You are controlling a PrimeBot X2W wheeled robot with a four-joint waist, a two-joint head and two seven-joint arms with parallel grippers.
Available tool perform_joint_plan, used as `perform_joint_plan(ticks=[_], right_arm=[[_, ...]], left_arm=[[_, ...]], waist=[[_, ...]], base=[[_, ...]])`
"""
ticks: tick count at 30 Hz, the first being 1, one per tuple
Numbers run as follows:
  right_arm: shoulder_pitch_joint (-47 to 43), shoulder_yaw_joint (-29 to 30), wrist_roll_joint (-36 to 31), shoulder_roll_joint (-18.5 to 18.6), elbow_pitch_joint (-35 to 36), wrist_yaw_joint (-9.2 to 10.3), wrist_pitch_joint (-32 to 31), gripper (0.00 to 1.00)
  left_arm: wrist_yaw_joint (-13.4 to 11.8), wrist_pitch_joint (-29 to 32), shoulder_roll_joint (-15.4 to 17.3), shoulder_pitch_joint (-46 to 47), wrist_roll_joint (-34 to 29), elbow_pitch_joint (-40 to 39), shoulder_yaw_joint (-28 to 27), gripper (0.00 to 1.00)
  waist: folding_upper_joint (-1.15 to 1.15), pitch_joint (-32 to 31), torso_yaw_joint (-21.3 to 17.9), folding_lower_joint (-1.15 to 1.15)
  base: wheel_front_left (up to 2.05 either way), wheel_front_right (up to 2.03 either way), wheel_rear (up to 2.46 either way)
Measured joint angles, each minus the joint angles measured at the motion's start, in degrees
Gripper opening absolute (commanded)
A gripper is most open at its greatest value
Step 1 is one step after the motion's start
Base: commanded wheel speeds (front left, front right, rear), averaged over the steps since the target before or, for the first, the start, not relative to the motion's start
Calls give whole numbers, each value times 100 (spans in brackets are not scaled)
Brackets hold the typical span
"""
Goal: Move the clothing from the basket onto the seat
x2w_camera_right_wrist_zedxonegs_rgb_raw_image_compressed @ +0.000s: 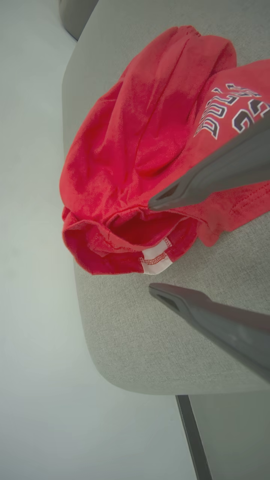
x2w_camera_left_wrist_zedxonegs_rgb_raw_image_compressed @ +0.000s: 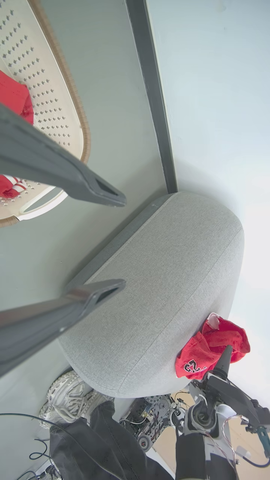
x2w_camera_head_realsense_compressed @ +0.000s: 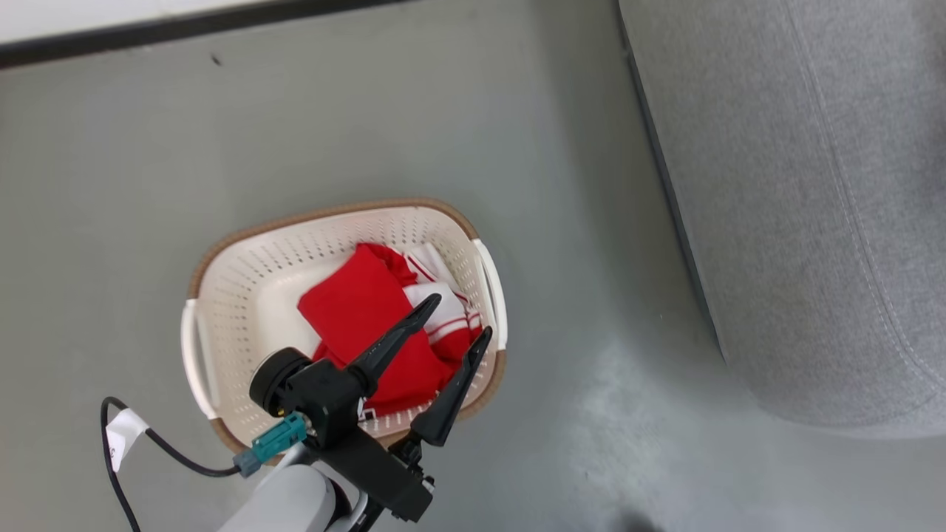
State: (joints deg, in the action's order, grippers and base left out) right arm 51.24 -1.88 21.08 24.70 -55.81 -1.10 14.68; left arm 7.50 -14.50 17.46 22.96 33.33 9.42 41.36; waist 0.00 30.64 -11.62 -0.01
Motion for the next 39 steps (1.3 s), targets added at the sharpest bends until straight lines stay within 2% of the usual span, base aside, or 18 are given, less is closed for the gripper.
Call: perform_joint_plan(ticks=[4,10,18,27,39], right_arm=[[-66,-99,-45,-54,127,-89,0,100],[-459,-372,-226,-522,350,-149,-1,100],[-881,-523,-264,-724,695,-274,0,100],[-1428,-757,-301,-1127,1183,-399,0,100],[-2131,-1043,-298,-1391,1788,-495,0,100]], left_arm=[[0,0,-171,-22,135,204,-123,100],[0,0,-341,-144,183,548,-389,100],[-49,0,-498,-393,268,924,-912,100],[-154,0,-521,-694,279,1174,-1369,100],[-407,1,-600,-1035,160,1305,-1905,100]], waist=[[0,-278,126,0],[-1,-720,328,0],[-1,-1335,596,0],[-1,-1983,844,0],[-1,-2563,1063,0]], base=[[0,0,0],[0,0,0],[0,0,0],[0,0,0],[0,0,0]])
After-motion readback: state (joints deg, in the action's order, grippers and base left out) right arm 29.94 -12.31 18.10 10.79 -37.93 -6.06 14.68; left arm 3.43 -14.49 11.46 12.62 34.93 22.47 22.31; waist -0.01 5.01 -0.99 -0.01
